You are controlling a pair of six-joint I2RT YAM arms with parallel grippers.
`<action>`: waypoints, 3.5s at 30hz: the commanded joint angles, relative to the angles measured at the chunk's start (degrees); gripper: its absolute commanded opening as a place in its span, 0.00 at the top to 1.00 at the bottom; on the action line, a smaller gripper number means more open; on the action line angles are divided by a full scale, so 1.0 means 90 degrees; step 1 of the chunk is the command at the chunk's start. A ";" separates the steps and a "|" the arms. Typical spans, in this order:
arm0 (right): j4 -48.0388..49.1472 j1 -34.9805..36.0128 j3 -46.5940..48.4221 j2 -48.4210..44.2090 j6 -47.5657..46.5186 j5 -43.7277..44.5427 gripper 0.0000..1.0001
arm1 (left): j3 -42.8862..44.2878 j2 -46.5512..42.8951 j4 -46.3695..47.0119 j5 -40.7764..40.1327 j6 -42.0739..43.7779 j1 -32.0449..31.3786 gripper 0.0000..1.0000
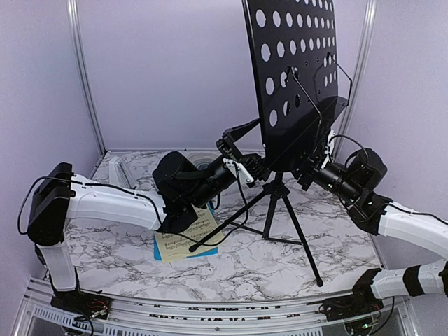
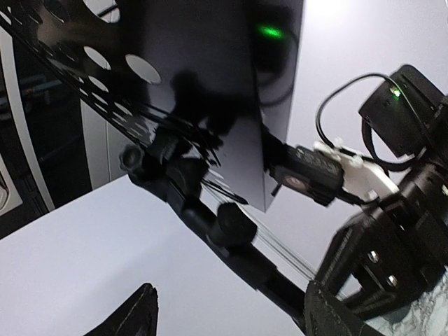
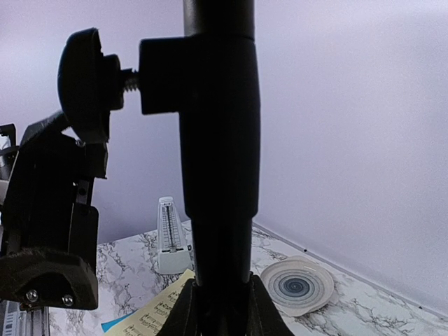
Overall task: Pack up the instrument practice props
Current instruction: Unscrew the knob on the music stand from the music stand.
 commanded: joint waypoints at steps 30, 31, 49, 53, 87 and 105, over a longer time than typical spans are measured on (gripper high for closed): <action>-0.0184 -0.0027 0.0072 -0.0072 0.0058 -0.0056 1.00 | 0.0847 0.0394 -0.1366 0.1184 0.0145 0.0129 0.56; -0.0179 -0.0023 0.0074 -0.0068 0.0055 -0.0064 1.00 | 0.0847 0.0391 -0.1284 0.1070 0.0196 0.0136 0.54; -0.0162 -0.0019 0.0123 0.0025 0.0106 -0.0123 1.00 | 0.1645 0.0502 -0.1414 0.1255 0.0394 0.0423 0.42; -0.0183 -0.0022 0.0142 0.0045 0.0093 -0.0124 1.00 | 0.1741 0.0528 -0.1461 0.1378 0.0476 0.0427 0.46; -0.0079 0.0021 0.0177 0.0229 0.0108 -0.0046 1.00 | 0.3301 0.2467 0.1478 -0.0732 -0.0336 -0.0419 0.95; -0.0146 0.0084 0.0231 0.0231 0.0006 0.0069 1.00 | 0.1745 0.1369 0.1217 0.0195 -0.0240 -0.0071 0.23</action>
